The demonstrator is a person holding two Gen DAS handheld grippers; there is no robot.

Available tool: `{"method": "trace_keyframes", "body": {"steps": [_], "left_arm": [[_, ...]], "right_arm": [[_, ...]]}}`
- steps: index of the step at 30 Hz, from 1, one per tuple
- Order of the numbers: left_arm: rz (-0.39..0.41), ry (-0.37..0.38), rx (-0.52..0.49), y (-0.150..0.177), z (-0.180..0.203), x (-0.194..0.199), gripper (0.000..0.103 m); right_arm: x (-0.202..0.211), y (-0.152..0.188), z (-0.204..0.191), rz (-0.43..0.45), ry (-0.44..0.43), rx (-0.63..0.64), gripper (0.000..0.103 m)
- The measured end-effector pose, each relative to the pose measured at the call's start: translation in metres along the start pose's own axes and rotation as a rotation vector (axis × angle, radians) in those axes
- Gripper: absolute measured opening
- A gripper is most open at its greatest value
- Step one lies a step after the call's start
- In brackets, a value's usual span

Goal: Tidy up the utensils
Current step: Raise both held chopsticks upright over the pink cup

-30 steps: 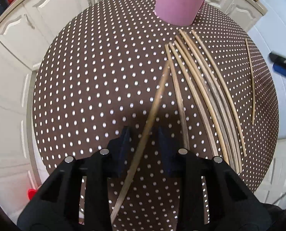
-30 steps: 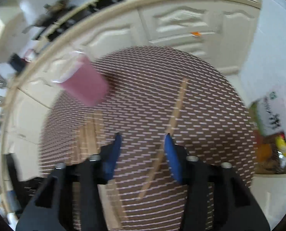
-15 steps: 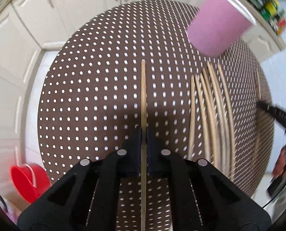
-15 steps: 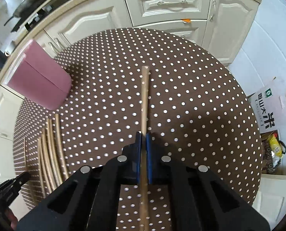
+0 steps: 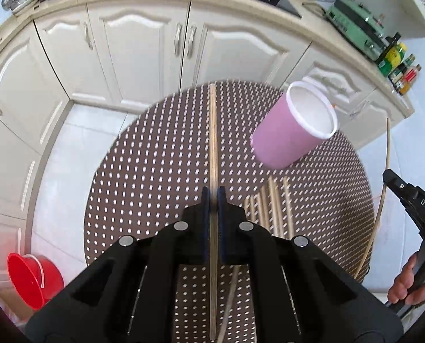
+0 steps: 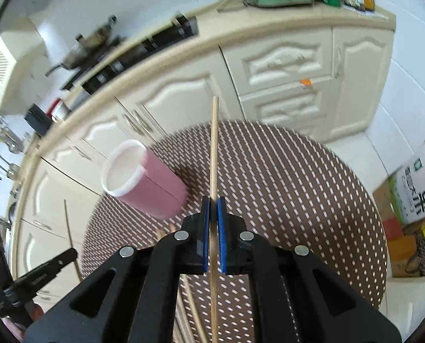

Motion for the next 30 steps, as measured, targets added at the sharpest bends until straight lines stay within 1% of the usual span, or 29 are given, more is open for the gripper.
{"method": "trace_keyframes", "body": {"steps": [5, 7, 11, 13, 15, 18, 20, 23, 26, 30], "left_arm": [[0.067, 0.016, 0.016, -0.024, 0.008, 0.019, 0.006], [0.097, 0.019, 0.016, -0.029, 0.015, 0.029, 0.006], [0.178, 0.03, 0.026, -0.051, 0.025, 0.053, 0.006], [0.211, 0.046, 0.035, -0.062, 0.03, 0.063, 0.006], [0.238, 0.061, 0.042, -0.072, 0.035, 0.072, 0.006], [0.277, 0.083, 0.04, -0.086, 0.047, 0.082, 0.006], [0.294, 0.086, 0.042, -0.094, 0.052, 0.089, 0.006], [0.316, 0.123, 0.034, -0.105, 0.059, 0.1, 0.006], [0.335, 0.116, 0.004, -0.114, 0.067, 0.11, 0.006], [0.335, 0.111, -0.029, -0.118, 0.071, 0.117, 0.006]], "right_arm": [[0.013, -0.026, -0.025, 0.093, -0.06, 0.025, 0.004], [0.015, -0.039, -0.033, 0.129, -0.085, 0.038, 0.004], [0.014, -0.063, -0.041, 0.192, -0.121, 0.046, 0.004], [0.015, -0.068, -0.043, 0.223, -0.131, 0.047, 0.004], [0.014, -0.077, -0.047, 0.261, -0.145, 0.048, 0.004], [0.009, -0.088, -0.048, 0.295, -0.161, 0.045, 0.004], [0.004, -0.095, -0.048, 0.312, -0.166, 0.044, 0.004], [-0.001, -0.104, -0.049, 0.332, -0.175, 0.038, 0.004], [-0.007, -0.112, -0.051, 0.355, -0.175, 0.04, 0.004], [-0.016, -0.121, -0.051, 0.385, -0.173, 0.029, 0.004]]}}
Point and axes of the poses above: each gripper's, at about its wrist camera, not at the fingertips, and x roughly against the way its jaws point, z to its right, y to its underside, the point moved 3 cm from there along -x, roughly the way its jaws point, and after that the axes turned 13 degrees about -y, right-handed, at the moved point
